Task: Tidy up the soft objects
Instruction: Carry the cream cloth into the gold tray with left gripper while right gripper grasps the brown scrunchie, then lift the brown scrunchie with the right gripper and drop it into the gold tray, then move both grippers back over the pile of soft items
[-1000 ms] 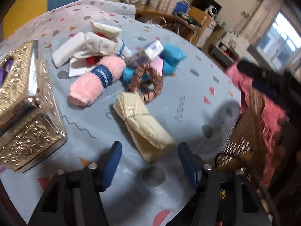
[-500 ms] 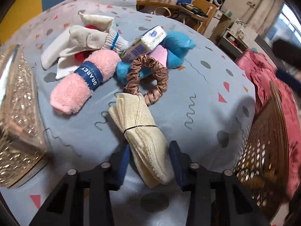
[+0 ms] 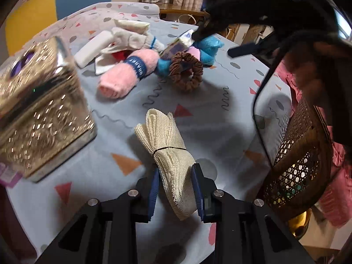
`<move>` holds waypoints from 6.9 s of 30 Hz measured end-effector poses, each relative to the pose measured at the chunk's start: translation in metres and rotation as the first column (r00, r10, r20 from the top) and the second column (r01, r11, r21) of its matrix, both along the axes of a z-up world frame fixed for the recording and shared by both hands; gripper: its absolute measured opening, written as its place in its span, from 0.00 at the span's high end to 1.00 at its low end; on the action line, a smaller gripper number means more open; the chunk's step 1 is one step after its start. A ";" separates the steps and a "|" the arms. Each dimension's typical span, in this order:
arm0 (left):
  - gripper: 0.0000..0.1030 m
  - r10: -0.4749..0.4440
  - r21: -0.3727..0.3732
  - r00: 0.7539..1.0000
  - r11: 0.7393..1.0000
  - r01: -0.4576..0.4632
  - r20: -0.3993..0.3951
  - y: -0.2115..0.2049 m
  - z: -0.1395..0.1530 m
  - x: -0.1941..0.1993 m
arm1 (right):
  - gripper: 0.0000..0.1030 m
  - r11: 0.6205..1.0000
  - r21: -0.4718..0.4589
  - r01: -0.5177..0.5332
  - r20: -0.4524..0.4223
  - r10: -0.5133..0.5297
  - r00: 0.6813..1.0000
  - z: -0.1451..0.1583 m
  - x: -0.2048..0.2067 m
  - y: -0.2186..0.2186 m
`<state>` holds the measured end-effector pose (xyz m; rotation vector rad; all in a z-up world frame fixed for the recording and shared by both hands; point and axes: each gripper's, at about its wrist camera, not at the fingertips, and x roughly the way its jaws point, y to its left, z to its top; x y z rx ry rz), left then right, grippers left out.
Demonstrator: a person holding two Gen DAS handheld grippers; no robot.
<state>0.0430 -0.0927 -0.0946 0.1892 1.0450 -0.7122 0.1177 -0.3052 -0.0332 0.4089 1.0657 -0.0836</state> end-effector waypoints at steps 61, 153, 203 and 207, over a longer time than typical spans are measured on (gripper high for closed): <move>0.83 0.754 -0.146 0.654 0.656 -0.741 0.068 0.320 0.053 0.071 | 0.80 0.972 -0.160 -0.169 -0.177 0.141 0.974 -0.076 0.024 0.087; 0.00 0.880 -0.188 0.431 0.466 -0.865 0.197 0.359 0.063 -0.062 | 0.56 0.635 -0.154 -0.757 0.100 0.772 0.628 0.041 0.045 0.450; 0.00 0.642 -0.103 0.704 0.757 -0.646 0.303 0.236 0.105 -0.031 | 0.44 0.970 -0.222 0.103 0.274 -0.039 0.961 0.033 0.009 0.015; 0.00 0.578 -0.090 0.752 0.808 -0.583 0.318 0.213 0.118 -0.020 | 0.43 0.977 -0.124 0.176 0.245 -0.142 0.959 0.016 0.013 -0.016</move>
